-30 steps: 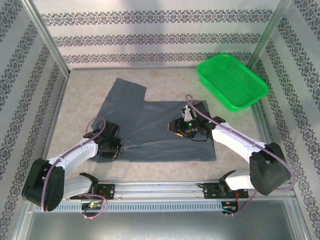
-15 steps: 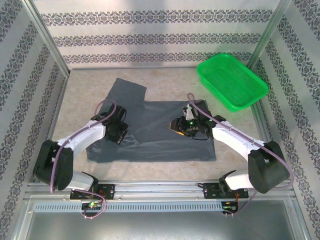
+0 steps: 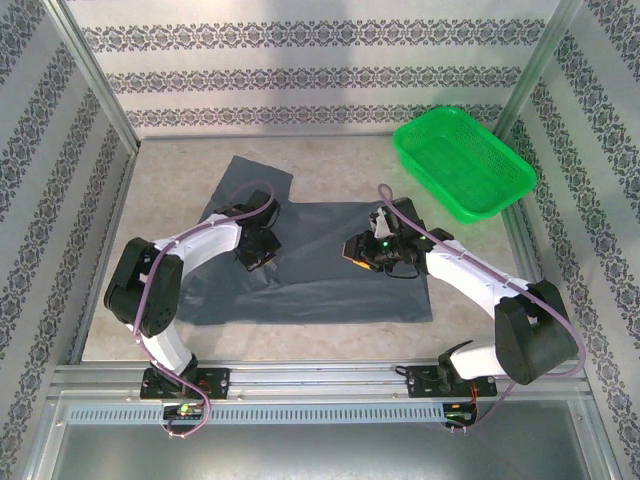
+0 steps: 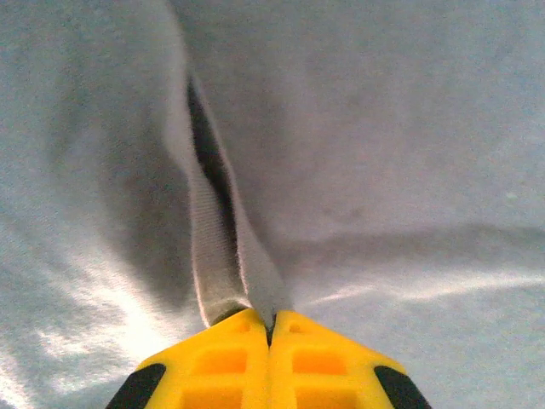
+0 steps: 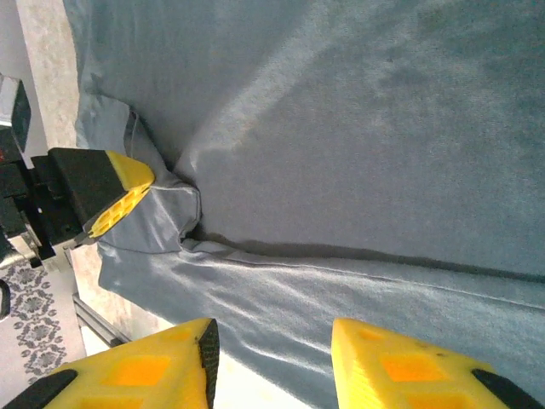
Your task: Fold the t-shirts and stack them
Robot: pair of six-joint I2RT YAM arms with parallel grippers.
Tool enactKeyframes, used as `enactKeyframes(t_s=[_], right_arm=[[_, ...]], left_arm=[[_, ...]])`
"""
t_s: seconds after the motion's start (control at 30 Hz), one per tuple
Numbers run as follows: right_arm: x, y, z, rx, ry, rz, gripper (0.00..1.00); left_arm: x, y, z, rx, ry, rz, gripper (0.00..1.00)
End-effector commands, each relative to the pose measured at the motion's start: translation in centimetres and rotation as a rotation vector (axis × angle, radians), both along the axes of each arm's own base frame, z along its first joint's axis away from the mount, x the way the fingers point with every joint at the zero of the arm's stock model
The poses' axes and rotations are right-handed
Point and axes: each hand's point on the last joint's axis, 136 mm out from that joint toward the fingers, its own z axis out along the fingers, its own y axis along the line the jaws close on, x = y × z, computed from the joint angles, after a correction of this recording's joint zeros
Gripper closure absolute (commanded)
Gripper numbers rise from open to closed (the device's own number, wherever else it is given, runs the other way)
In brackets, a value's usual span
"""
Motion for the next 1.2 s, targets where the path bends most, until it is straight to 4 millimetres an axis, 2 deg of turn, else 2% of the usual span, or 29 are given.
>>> enactKeyframes(t_s=[0.0,0.03,0.1,0.13,0.17,0.23,0.3,0.37,0.5,0.57,0.67,0.8,1.0,1.1,1.17], right_arm=[[-0.4,-0.5,-1.0,-0.007,0.048,-0.019,0.59],[-0.5,-0.7,-1.1,-0.016,0.052,-0.025,0.59],[-0.6,-1.5,-1.4,-0.048,0.059,-0.05,0.59],[-0.8,-2.5,-1.8,-0.089,0.071,-0.081,0.59],[-1.0,-3.5,-2.3,-0.123,0.086,-0.114,0.6],[-1.8,-5.8,-3.6,-0.162,0.139,-0.203,0.62],[-2.7,-7.7,-5.4,-0.166,0.203,-0.298,0.63],[-3.2,-8.8,-6.9,-0.195,0.238,-0.341,0.64],[-3.6,-9.2,-9.3,-0.263,0.315,-0.337,0.67],[-3.6,-9.3,-10.1,-0.299,0.342,-0.33,0.67],[-4.4,-9.6,-11.1,-0.376,0.405,-0.312,0.67],[-6.2,-8.5,-11.9,-0.45,0.484,-0.24,0.65],[-9.2,-5.1,-12.5,-0.458,0.573,-0.168,0.64],[-10.0,-3.2,-12.1,-0.418,0.598,-0.168,0.64],[-9.6,-2.0,-11.3,-0.379,0.575,-0.17,0.63]], left_arm=[[-0.1,-0.3,0.5,0.048,0.014,-0.101,0.97],[-0.1,-0.1,0.7,0.055,0.01,-0.103,0.89],[0.0,0.5,1.3,0.081,-0.01,-0.092,0.64],[0.1,1.1,2.1,0.104,-0.032,-0.08,0.53],[0.0,1.7,2.9,0.126,-0.057,-0.067,0.48],[-0.4,3.2,4.2,0.154,-0.098,-0.027,0.49],[-1.0,5.0,4.0,0.123,-0.111,0.042,0.53],[-1.6,6.8,2.6,0.06,-0.093,0.115,0.56],[-1.9,10.5,0.1,-0.005,-0.05,0.244,0.59],[-1.9,12.4,-1.2,-0.013,-0.025,0.316,0.59],[-3.4,14.7,-3.7,-0.032,0.052,0.453,0.61],[-6.3,17.8,-4.9,0.005,0.121,0.577,0.62],[-10.6,22.0,-4.0,0.063,0.159,0.697,0.63],[-11.3,23.4,-3.4,0.068,0.135,0.739,0.64],[-10.6,24.0,-2.7,0.074,0.108,0.733,0.62]])
